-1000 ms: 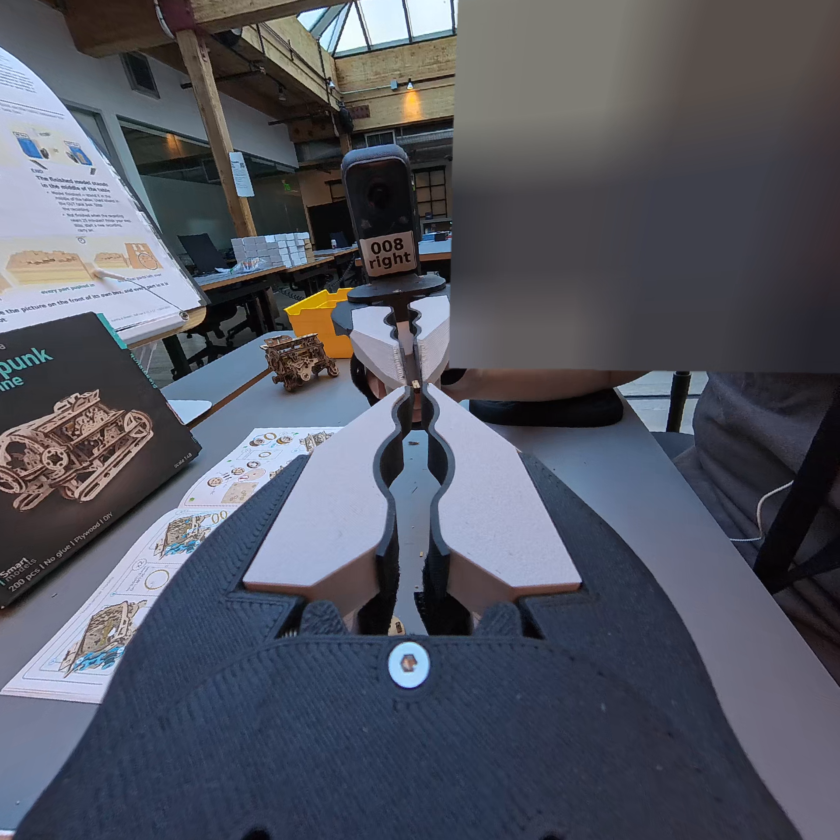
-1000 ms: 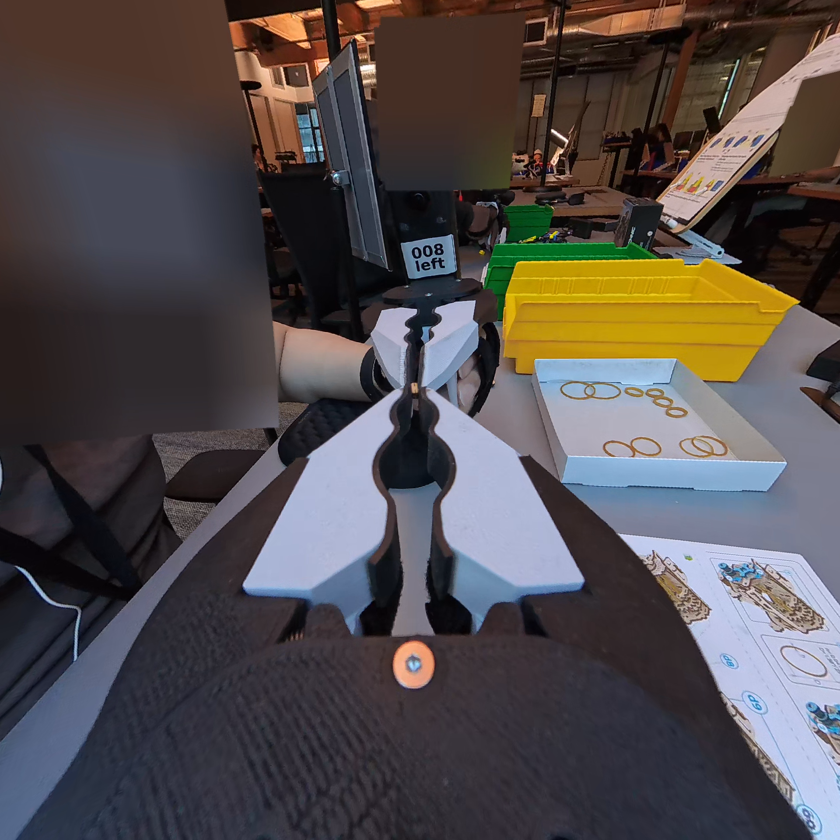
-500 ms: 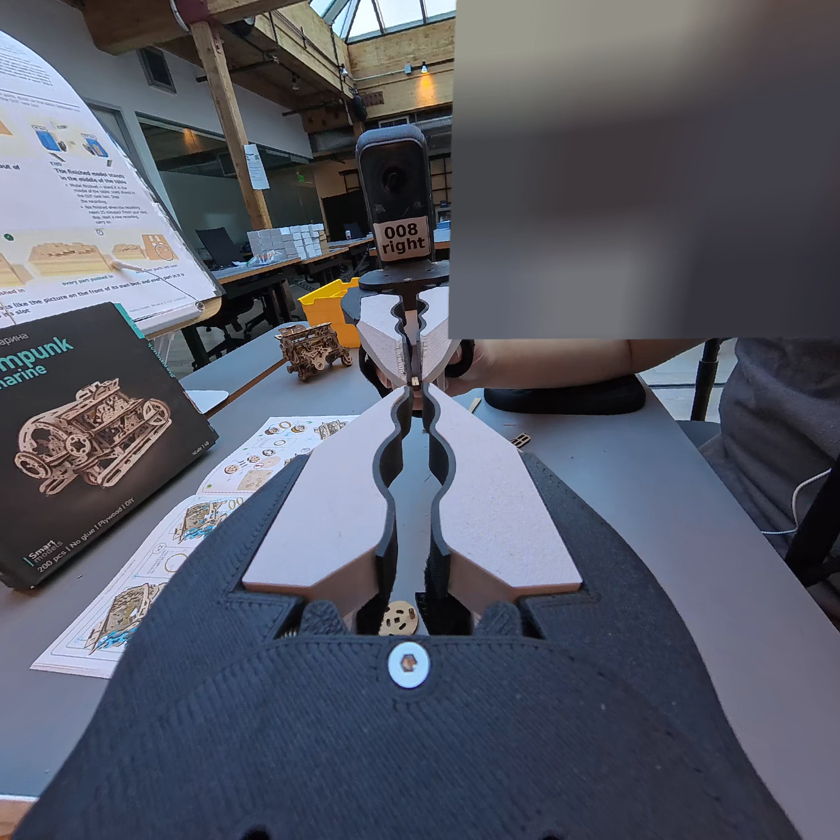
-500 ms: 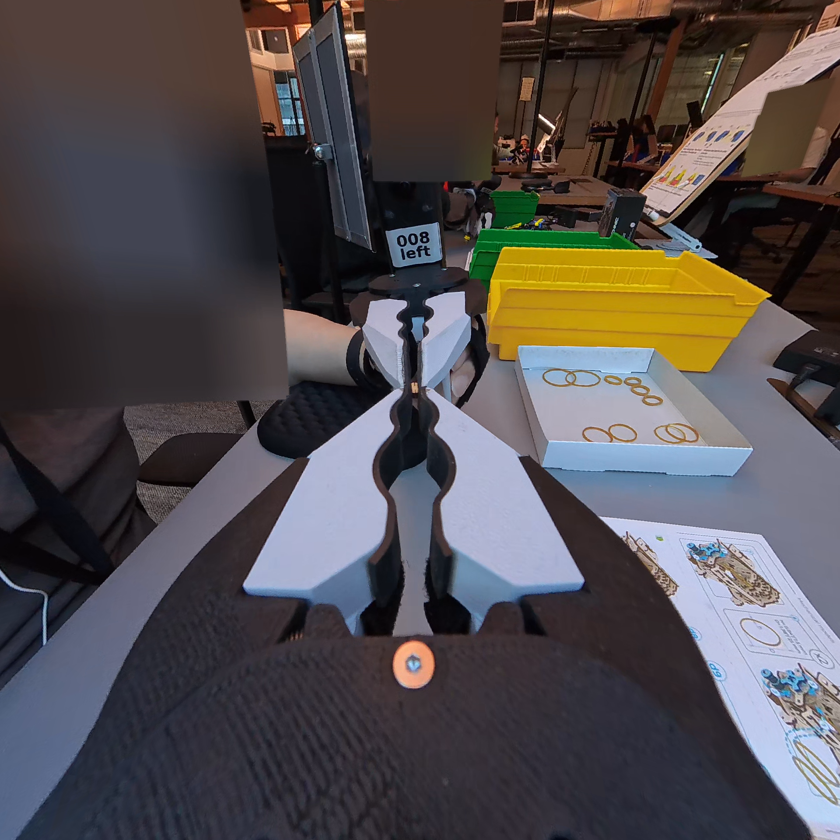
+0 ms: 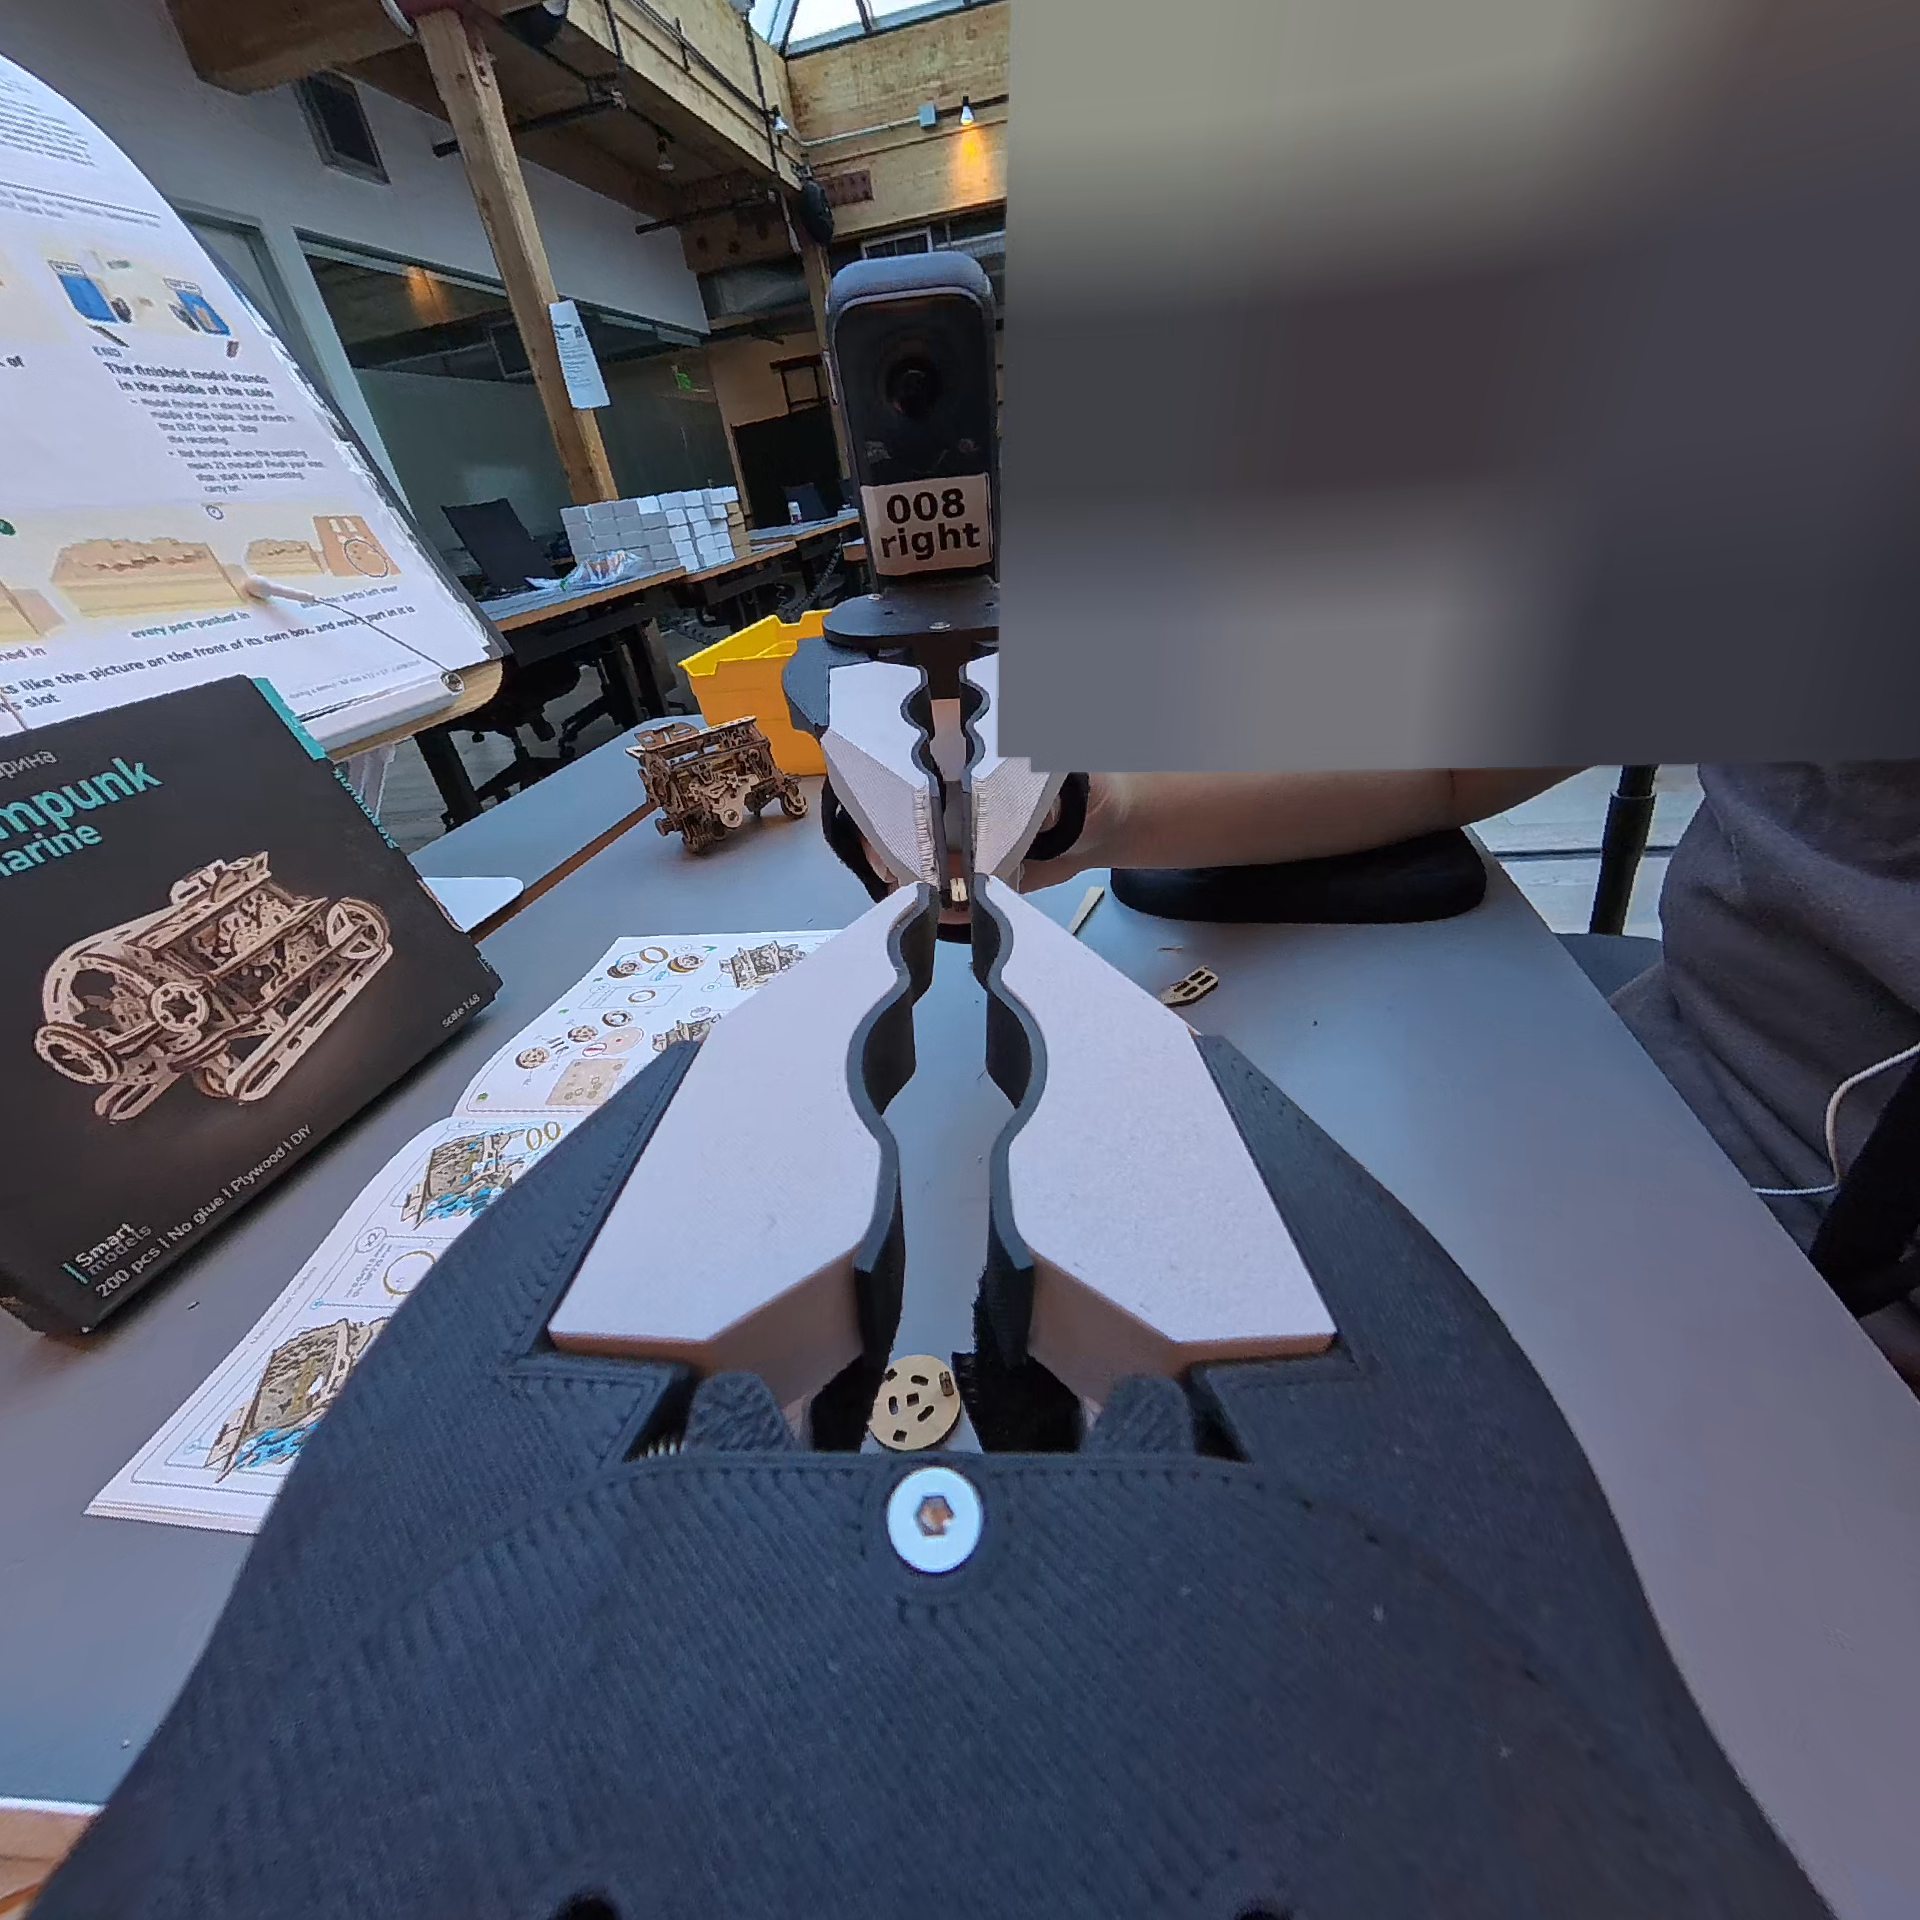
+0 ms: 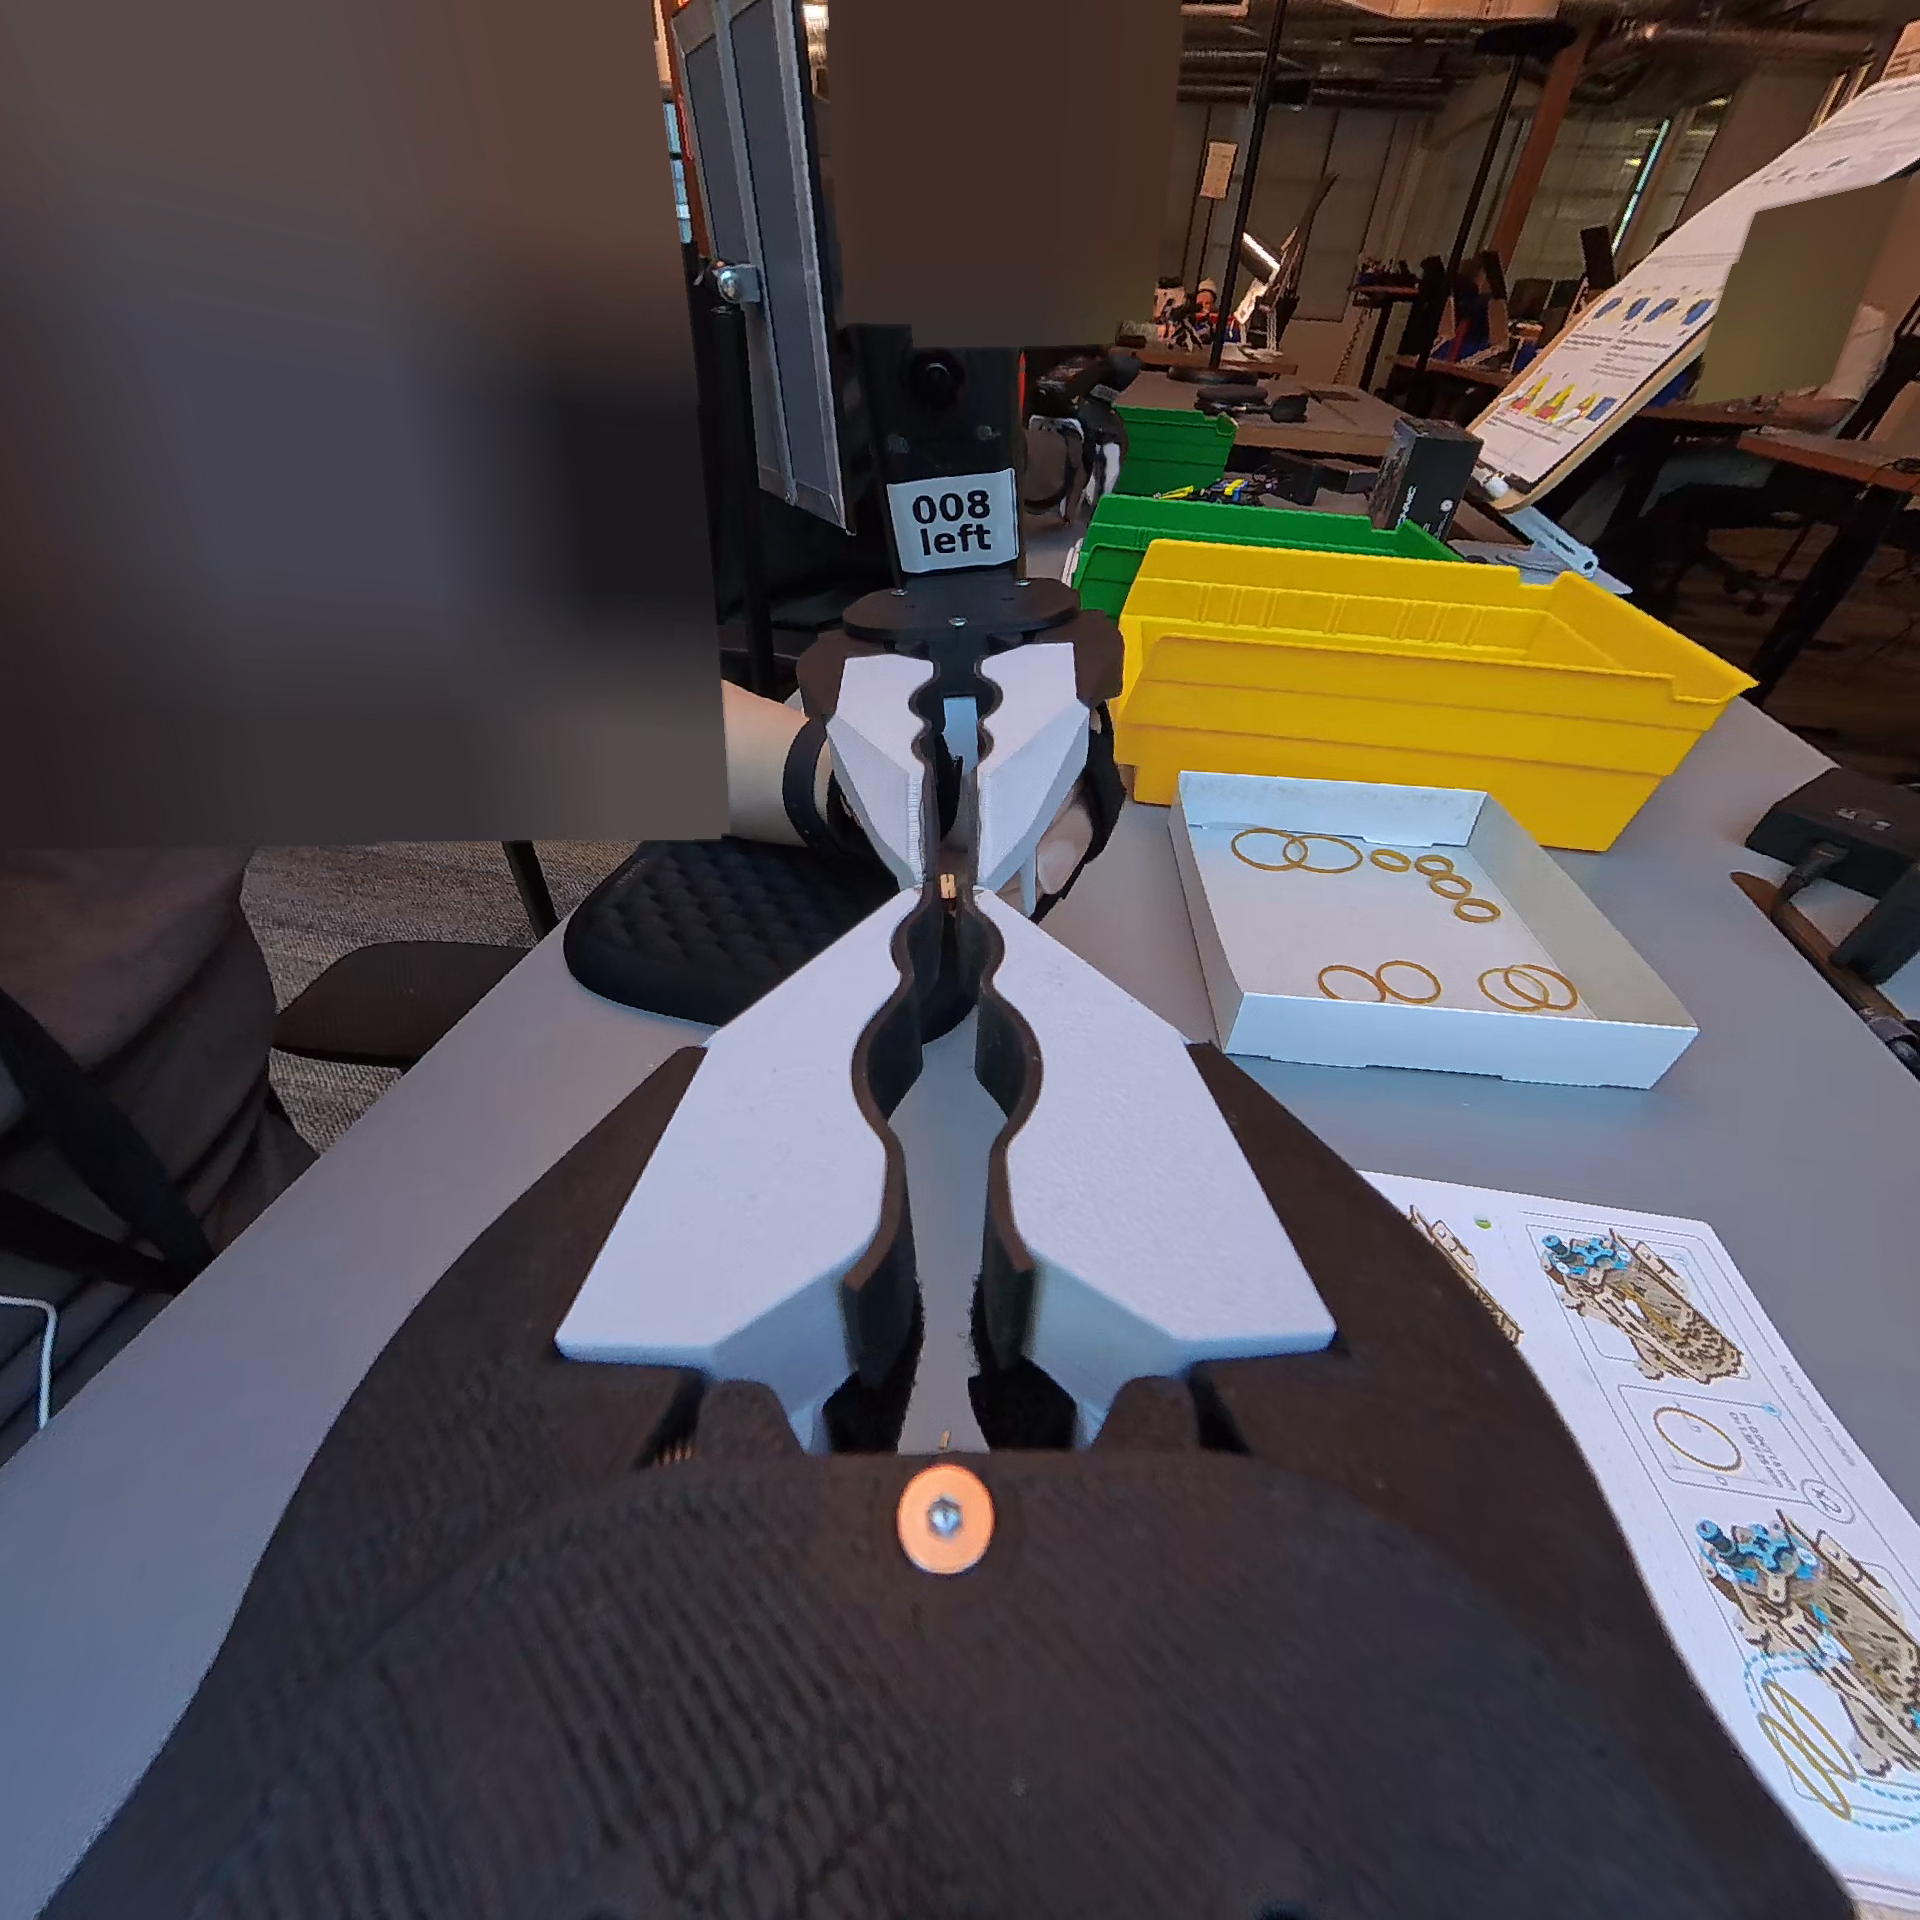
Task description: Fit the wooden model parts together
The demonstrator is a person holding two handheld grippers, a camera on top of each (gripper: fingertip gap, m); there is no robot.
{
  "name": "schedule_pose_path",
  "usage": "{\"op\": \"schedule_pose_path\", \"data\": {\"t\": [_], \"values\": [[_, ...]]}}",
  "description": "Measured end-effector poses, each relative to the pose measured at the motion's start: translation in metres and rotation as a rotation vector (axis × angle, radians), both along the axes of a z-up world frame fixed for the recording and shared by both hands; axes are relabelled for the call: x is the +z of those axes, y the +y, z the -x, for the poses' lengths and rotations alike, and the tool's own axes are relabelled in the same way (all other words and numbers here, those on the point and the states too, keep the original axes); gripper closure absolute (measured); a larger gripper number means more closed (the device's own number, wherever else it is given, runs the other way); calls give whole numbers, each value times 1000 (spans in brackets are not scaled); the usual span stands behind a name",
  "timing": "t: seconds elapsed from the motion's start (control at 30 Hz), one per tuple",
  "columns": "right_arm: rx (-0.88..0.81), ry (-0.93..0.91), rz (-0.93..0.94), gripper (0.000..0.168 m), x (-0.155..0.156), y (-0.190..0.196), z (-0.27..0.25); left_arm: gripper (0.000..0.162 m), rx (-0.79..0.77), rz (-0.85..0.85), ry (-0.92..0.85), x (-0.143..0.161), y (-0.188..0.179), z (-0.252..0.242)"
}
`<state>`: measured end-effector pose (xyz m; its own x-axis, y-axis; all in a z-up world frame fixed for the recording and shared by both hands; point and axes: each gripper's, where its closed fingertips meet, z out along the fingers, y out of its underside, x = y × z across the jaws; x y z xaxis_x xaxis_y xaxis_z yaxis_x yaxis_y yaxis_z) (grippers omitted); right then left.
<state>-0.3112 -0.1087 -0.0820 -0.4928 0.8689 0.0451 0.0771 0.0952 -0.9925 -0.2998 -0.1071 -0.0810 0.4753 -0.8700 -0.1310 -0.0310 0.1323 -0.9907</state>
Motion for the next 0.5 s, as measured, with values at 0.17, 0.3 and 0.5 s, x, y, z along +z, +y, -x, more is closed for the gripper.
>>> {"op": "schedule_pose_path", "data": {"t": [0.17, 0.3, 0.5], "values": [[-5, 6, -6, 168, 0, 1, 0, 161, 3, -7, 9, -1, 0, 0], [-5, 6, -5, 168, 0, 1, 0, 159, 7, -5, 12, -2, 1, 0], [-10, -14, -4, 168, -4, 4, 0, 161, 22, -6, 42, -6, 3, 0]]}}
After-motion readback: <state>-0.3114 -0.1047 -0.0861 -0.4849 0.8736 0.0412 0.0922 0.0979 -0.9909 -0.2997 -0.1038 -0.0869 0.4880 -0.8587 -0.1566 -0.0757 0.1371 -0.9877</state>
